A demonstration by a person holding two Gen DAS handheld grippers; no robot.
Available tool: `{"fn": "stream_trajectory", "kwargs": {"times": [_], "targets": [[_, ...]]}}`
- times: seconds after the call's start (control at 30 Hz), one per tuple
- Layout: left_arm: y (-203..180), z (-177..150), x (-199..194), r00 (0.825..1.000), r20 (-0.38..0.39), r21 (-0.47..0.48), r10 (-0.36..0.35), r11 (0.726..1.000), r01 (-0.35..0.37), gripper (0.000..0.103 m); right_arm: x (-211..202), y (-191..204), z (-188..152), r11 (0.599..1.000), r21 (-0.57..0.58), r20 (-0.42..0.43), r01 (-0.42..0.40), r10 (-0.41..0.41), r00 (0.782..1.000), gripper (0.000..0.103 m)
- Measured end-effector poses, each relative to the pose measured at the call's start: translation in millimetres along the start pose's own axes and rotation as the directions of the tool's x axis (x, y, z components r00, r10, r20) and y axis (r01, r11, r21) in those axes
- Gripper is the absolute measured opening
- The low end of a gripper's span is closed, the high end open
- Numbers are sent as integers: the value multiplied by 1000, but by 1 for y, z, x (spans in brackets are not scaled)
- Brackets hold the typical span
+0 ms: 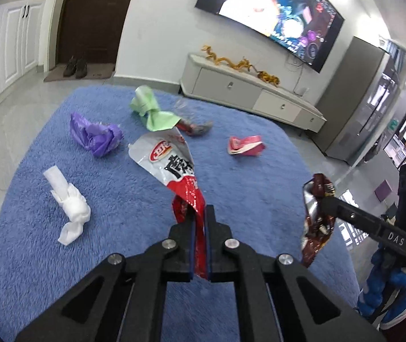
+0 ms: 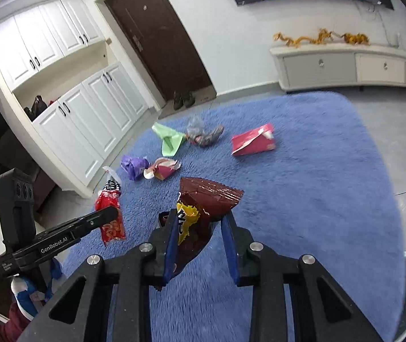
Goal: Collect trash
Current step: 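Carry both wrappers to the bin and open both grippers over it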
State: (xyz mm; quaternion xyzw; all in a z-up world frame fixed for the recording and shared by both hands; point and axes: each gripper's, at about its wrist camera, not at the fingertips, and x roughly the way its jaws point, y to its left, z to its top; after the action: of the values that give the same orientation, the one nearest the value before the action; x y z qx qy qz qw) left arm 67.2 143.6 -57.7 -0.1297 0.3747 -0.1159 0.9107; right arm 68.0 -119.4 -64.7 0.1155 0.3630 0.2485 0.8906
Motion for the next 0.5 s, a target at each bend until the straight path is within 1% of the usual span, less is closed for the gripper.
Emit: {"fn": "stream_trajectory", "kwargs": {"times": [0.13, 0.2, 0.27, 0.37, 0.43, 0.5], "targets": [[-24, 0, -25, 999, 38, 54, -15, 998, 12, 5, -44, -5, -5, 999, -9, 79, 49, -48, 996, 27], [-35, -1, -35, 998, 52, 80, -26, 997, 22, 5, -67, -9, -8, 997, -15, 117, 81, -78, 990, 27], [-55, 0, -44, 997, 62, 123, -52, 991, 44, 5, -91, -18, -11, 994, -12, 156, 111, -108, 982, 27], [-89, 2, -46, 994, 57, 188, -91, 979, 79, 5, -125, -35, -18, 985, 4, 213, 175, -172, 962, 27], [-116, 1, -45, 992, 44, 240, -122, 965, 108, 5, -147, -54, -22, 977, 40, 245, 207, -211, 946, 27], [-149, 0, -39, 988, 18, 297, -150, 945, 138, 5, -165, -72, -28, 964, 75, 269, 254, -265, 926, 27]]}}
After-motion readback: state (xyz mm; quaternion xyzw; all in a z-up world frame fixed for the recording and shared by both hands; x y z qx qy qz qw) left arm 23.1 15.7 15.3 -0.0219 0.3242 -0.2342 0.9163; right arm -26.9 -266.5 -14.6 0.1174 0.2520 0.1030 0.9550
